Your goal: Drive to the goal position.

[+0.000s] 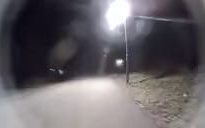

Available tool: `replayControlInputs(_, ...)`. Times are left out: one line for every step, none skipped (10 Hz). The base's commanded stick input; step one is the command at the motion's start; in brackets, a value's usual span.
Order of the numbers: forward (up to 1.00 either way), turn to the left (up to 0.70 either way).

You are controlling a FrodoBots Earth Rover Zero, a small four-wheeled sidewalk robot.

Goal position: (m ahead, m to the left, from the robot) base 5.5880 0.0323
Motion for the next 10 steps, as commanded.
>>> replayControlInputs(0.0, 0.0)
replayControlInputs(0.0, 0.0)
replayControlInputs(0.0, 0.19)
replayControlInputs(0.0, 0.59)
replayControlInputs(0.0, 0.89)
replayControlInputs(0.0, 1.0)
replayControlInputs(0.0, 1.0)
replayControlInputs(0.0, 1.0)
replayControlInputs(0.0, 1.0)
replayControlInputs(0.0, 1.0)
